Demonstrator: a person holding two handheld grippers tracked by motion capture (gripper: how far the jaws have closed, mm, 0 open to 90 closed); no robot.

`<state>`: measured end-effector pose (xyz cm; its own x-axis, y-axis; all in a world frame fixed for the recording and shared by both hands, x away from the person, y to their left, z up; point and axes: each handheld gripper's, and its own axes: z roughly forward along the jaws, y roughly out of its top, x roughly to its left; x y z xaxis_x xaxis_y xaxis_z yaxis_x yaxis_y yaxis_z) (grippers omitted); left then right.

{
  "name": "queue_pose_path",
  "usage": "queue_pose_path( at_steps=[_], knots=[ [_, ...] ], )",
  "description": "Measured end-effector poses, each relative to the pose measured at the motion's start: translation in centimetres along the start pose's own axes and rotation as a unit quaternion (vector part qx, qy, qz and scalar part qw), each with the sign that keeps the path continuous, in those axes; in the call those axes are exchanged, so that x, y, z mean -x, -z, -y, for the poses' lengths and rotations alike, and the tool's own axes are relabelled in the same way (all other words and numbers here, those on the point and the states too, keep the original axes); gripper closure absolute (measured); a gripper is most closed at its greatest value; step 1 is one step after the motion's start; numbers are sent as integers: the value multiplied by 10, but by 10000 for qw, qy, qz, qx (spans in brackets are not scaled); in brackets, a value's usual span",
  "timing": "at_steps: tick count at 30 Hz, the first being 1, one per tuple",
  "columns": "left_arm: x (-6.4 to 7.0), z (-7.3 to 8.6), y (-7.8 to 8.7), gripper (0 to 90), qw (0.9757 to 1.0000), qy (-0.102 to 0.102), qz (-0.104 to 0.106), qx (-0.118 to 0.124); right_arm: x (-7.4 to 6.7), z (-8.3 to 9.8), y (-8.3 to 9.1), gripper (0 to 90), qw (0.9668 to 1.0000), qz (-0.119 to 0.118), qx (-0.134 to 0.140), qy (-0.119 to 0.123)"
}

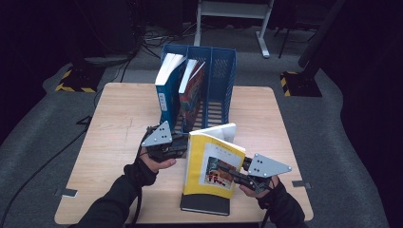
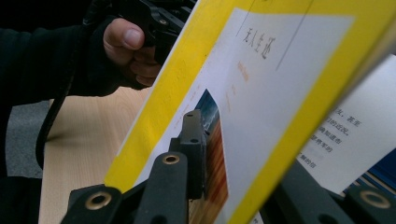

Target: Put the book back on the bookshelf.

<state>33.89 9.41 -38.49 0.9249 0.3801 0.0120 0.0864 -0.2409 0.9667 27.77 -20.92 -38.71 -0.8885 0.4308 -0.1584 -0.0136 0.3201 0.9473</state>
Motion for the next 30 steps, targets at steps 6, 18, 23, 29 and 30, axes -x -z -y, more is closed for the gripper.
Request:
queue_pose_path(
  at_steps=[6,18,23,29,30],
  knots=[
    [1,-5,1,749,9999,-96,-32,42,-4,-1,-2,807,9997,229,15,92],
    [4,-8,11,641,9999,-81,-111,84,-7,-2,-2,839,9991,331,168,219],
    [8,-4,15,520,9994,-116,-332,-55,-9,-2,-1,835,9993,262,160,233],
    [15,5,22,469,9983,-135,-499,-286,-11,-2,2,803,9993,257,153,241],
    [16,7,24,461,9980,-107,-521,-328,-11,-1,3,800,9993,252,146,232]
  ],
)
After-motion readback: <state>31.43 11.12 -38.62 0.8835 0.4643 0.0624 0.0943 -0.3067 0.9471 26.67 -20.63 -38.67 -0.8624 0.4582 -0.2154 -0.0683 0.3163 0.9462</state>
